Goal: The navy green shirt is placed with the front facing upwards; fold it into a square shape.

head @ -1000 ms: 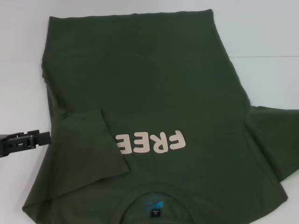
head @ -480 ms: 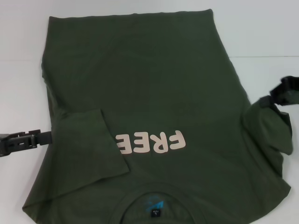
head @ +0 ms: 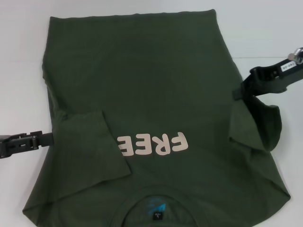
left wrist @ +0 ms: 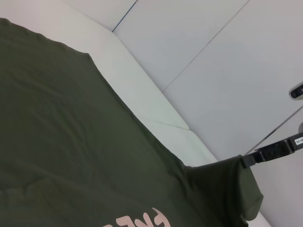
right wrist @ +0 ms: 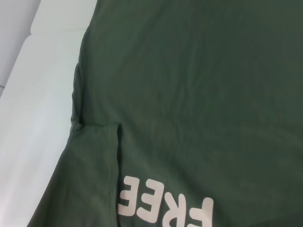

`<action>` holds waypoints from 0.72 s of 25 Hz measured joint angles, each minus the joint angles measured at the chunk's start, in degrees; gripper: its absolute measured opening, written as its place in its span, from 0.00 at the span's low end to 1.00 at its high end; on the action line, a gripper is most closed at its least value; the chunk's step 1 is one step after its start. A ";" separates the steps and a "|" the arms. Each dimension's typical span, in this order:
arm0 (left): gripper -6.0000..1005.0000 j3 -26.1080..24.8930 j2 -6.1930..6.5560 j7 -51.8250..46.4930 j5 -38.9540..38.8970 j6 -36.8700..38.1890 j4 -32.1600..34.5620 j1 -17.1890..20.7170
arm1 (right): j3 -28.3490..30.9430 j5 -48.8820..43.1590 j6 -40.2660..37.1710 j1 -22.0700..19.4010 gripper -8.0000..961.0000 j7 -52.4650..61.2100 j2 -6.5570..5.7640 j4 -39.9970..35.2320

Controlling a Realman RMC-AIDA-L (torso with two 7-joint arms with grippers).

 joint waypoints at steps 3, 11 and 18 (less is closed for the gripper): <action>0.90 0.00 -0.06 -0.01 0.00 0.00 0.00 0.00 | -0.91 -0.03 0.27 0.46 0.03 0.12 0.33 0.20; 0.90 0.08 -0.27 -0.02 0.02 0.00 0.00 0.00 | -1.98 -0.27 0.70 -0.35 0.05 0.36 0.34 0.25; 0.90 0.08 -0.42 -0.02 0.11 0.00 0.00 -0.05 | -1.99 -0.15 -0.42 -0.55 0.06 0.41 0.14 0.35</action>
